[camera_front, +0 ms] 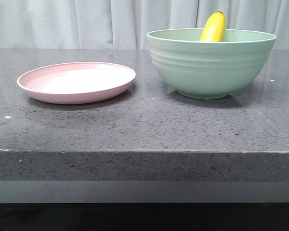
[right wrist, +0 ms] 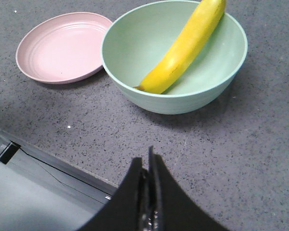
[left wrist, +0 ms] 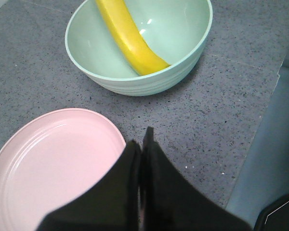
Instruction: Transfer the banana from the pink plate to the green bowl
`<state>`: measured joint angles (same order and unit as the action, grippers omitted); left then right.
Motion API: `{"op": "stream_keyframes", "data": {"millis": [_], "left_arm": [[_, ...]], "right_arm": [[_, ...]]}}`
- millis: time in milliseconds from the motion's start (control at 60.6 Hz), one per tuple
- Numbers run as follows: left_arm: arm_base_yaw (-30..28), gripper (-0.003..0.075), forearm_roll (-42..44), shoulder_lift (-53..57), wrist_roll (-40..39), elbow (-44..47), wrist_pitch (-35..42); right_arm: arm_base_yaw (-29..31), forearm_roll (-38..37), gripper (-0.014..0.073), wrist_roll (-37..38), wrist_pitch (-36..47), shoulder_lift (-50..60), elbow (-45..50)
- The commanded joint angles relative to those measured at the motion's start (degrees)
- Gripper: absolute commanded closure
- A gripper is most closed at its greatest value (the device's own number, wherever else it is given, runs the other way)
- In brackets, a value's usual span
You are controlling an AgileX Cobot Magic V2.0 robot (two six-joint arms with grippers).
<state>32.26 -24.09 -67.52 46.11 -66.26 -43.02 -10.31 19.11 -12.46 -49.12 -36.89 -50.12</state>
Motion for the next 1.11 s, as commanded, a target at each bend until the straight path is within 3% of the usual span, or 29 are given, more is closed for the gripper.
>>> {"op": "stream_keyframes", "data": {"millis": [0,149,264,446,594,892,958,1024,1090], "left_arm": [[0.28,0.0741,-2.41,1.17,-0.52,-1.05,3.93],[-2.34,0.0741,0.43,5.17,-0.52,2.16,6.57],[-9.39,0.0741,-2.49,12.41,-4.9,8.61,10.87],[-20.64,0.0741,-6.65,27.89,-7.51,25.31,24.69],[-27.97,0.0741,-12.21,43.7,-7.51,39.25,30.48],[-33.02,0.0741,-18.12,64.93,-8.73,55.55,32.89],[-33.02,0.0741,-12.4,66.76,-15.15,57.92,33.43],[-32.77,0.0741,-0.78,67.95,-31.24,59.87,33.54],[-32.69,0.0741,8.21,68.57,-42.09,61.27,33.73]], "right_arm": [[0.06,1.08,0.0662,-0.22,3.15,0.05,-1.23],[0.06,1.37,0.0662,-0.22,3.15,0.05,-1.23],[0.06,1.37,0.0662,-0.22,3.13,0.05,-1.23],[0.06,1.37,0.0662,-0.22,3.13,0.05,-1.23],[0.06,1.37,0.0662,-0.22,3.13,0.05,-1.23],[0.06,1.37,0.0662,-0.22,3.13,0.05,-1.23],[0.06,1.37,0.0662,-0.22,3.08,0.05,-1.23],[0.06,1.37,0.0662,-0.22,3.13,0.05,-1.23],[0.06,1.37,0.0662,-0.22,3.13,0.05,-1.23]]}}
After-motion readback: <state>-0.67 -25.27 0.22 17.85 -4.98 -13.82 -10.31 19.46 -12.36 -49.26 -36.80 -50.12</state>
